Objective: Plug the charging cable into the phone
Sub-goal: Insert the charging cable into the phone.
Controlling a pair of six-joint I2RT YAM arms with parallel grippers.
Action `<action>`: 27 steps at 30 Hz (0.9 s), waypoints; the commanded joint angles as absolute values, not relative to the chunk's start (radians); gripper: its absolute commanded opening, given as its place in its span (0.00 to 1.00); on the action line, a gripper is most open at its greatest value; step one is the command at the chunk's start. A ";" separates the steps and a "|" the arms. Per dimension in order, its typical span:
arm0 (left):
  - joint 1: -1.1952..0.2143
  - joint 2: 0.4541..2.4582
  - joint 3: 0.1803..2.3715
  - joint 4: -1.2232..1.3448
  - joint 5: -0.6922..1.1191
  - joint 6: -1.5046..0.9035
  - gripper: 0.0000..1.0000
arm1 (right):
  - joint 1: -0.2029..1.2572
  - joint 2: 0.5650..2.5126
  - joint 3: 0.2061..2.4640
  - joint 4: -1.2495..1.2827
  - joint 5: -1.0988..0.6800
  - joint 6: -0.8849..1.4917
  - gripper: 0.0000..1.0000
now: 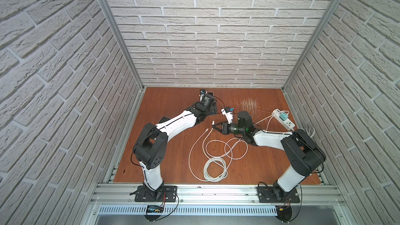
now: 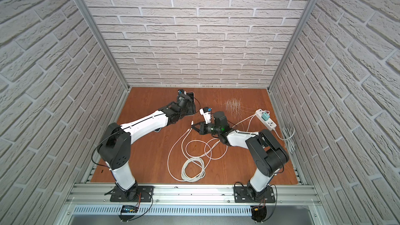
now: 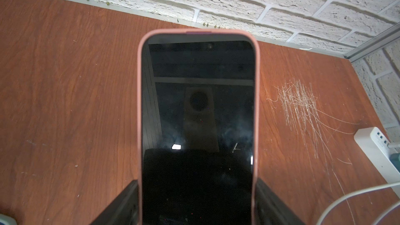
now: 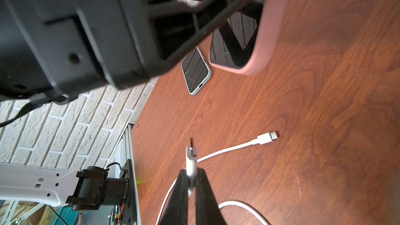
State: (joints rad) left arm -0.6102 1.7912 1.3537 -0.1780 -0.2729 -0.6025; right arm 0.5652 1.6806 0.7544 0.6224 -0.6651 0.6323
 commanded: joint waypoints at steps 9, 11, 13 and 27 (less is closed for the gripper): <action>-0.627 1.745 1.405 -0.121 -0.309 -0.587 0.47 | 0.582 1.698 0.796 0.612 -0.677 0.601 0.03; -0.632 1.749 1.410 -0.121 -0.310 -0.583 0.47 | 0.582 1.710 0.810 0.606 -0.676 0.599 0.03; -0.636 1.750 1.413 -0.122 -0.311 -0.577 0.47 | 0.583 1.723 0.825 0.600 -0.676 0.595 0.03; -0.648 1.741 1.406 -0.113 -0.314 -0.568 0.47 | 0.555 1.785 0.881 0.617 -0.683 0.617 0.03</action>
State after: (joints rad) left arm -0.6418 1.7912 1.3766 -0.1806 -0.2977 -0.5816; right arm 0.5602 1.7760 0.8593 0.5751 -0.6655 0.6098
